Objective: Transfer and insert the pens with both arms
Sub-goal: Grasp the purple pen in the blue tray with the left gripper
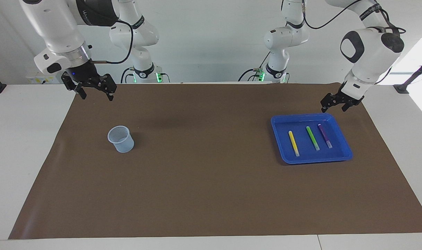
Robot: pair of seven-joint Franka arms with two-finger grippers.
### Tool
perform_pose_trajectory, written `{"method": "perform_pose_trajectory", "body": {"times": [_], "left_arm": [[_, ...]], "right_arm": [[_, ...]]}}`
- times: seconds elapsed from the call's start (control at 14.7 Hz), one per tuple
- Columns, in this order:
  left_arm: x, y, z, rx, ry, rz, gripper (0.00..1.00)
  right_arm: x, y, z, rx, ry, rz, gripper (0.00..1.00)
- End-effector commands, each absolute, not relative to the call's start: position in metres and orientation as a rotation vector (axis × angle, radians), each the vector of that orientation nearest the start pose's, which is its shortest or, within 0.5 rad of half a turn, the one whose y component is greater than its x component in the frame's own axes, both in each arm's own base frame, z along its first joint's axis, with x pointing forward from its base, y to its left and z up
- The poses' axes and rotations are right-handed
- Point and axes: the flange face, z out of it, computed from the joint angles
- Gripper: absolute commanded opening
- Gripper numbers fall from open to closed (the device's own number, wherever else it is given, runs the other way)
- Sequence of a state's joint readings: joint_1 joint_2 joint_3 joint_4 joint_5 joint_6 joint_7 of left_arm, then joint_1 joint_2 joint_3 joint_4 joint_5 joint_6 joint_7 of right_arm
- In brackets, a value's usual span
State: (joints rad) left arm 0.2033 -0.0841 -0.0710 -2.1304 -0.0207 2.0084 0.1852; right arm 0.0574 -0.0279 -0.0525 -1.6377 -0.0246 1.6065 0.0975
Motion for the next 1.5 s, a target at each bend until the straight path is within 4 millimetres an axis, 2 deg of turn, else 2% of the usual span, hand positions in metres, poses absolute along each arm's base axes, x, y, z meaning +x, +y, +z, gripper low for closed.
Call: {"method": "perform_pose_trajectory", "body": {"times": [0.0,0.14,0.41,0.61,1.23,1.43], "left_arm": [[0.537,0.099,0.379,-3.173,0.145,0.052,1.0],[0.546,0.103,0.349,-3.174,0.154,0.038,1.0],[0.558,0.098,0.322,-3.176,0.168,0.022,1.0],[0.56,0.096,0.314,-3.176,0.175,0.024,0.98],[0.568,0.099,0.302,-3.171,0.186,0.038,0.67],[0.57,0.099,0.302,-3.167,0.19,0.017,0.63]], "right_arm": [[0.543,-0.004,0.612,-3.156,0.13,0.016,1.0],[0.543,-0.004,0.611,-3.156,0.13,0.018,1.0],[0.543,-0.004,0.611,-3.156,0.13,0.018,1.0],[0.543,-0.004,0.611,-3.156,0.13,0.018,1.0],[0.543,-0.004,0.611,-3.156,0.127,0.018,1.0],[0.543,-0.004,0.611,-3.156,0.13,0.018,1.0]]}}
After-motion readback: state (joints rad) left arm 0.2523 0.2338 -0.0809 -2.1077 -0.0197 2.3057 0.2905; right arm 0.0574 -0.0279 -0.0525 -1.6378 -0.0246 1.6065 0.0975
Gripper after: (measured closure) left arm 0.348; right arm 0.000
